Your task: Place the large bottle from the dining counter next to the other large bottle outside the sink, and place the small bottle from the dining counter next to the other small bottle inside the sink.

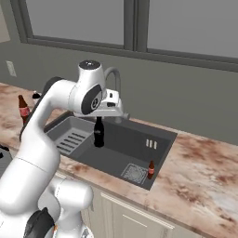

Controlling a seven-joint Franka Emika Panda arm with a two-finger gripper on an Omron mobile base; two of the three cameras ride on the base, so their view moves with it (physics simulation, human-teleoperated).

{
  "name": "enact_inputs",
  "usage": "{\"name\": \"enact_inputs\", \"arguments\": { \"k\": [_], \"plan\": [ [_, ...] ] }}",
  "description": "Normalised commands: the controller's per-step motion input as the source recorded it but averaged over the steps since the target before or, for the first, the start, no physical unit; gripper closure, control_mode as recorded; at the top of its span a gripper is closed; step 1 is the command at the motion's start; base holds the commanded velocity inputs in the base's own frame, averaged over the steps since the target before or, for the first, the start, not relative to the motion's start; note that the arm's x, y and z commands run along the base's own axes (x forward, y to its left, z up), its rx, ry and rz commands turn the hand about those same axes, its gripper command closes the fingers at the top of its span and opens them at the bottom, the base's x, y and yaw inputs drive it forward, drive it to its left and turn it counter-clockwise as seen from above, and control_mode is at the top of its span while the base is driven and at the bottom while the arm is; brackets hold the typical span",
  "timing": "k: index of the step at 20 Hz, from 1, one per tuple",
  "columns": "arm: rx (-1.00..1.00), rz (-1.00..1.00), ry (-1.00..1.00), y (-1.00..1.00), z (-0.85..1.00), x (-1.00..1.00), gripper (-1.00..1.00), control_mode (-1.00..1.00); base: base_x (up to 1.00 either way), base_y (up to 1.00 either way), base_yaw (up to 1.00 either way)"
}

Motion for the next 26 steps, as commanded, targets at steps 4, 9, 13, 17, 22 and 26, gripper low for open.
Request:
{"name": "enact_inputs", "arguments": {
  "k": [4, 9, 13, 17, 22, 26],
  "plan": [
    [-0.01, 0.07, -0.02, 0.0, -0.36, 0.0, 1.0, -1.0, 0.0, 0.0, 0.0],
    [0.0, 0.06, -0.02, 0.0, -0.32, 0.04, 1.0, -1.0, 0.0, 0.0, 0.0],
    [0.0, 0.04, 0.0, 0.0, -0.27, 0.27, 1.0, -1.0, 0.0, 0.0, 0.0],
    [0.0, 0.04, 0.0, 0.0, -0.28, 0.34, 1.0, -1.0, 0.0, 0.0, 0.0],
    [0.0, 0.03, 0.0, 0.0, -0.29, 0.32, 1.0, -1.0, 0.0, 0.0, 0.0],
    [0.0, 0.03, 0.0, 0.0, -0.3, 0.28, 1.0, -1.0, 0.0, 0.0, 0.0]
  ]
}}
